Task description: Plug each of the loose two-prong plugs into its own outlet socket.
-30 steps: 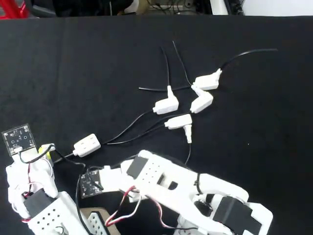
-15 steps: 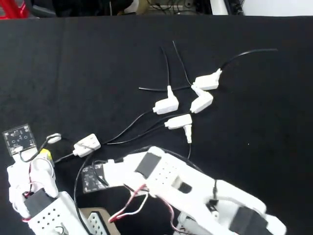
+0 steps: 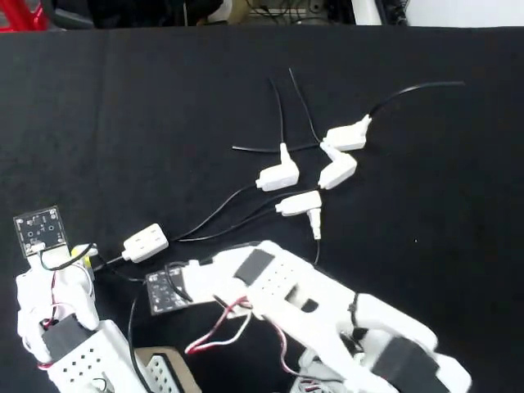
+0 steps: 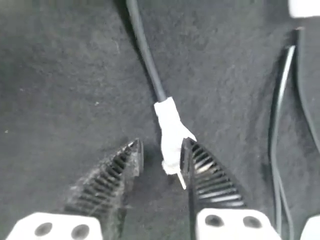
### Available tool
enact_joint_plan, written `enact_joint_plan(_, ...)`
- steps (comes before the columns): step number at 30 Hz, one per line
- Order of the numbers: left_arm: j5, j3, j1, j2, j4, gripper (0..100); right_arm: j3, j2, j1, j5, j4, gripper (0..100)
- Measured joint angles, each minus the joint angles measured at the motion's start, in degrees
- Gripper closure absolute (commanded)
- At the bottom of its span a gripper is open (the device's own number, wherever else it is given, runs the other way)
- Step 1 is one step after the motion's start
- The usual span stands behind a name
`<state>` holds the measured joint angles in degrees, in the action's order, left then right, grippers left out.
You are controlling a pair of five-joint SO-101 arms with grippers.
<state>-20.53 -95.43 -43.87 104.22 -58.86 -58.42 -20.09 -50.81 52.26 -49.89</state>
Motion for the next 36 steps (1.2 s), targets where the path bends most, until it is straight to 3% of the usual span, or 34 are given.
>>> enact_joint_plan(9, 0.0, 0.0, 0.0, 0.0, 0.0, 81, 5.1, 8.88, 0.79, 0.53, 0.53, 86.3)
enact_joint_plan(14, 0.0, 0.0, 0.0, 0.0, 0.0, 81, 4.84, 9.67, 4.31, 5.01, 1.05, 97.7)
enact_joint_plan(24, 0.0, 0.0, 0.0, 0.0, 0.0, 81, 5.27, 8.79, 8.26, 6.59, 0.79, 98.7)
enact_joint_plan(32, 1.93, 0.0, 0.0, 0.0, 0.0, 81, 5.19, -7.38, 16.44, -7.03, 0.62, 98.7)
enact_joint_plan(36, 4.57, 0.79, 0.35, 0.0, 0.26, 81, 5.19, -17.67, 18.81, -17.67, 1.49, 98.7)
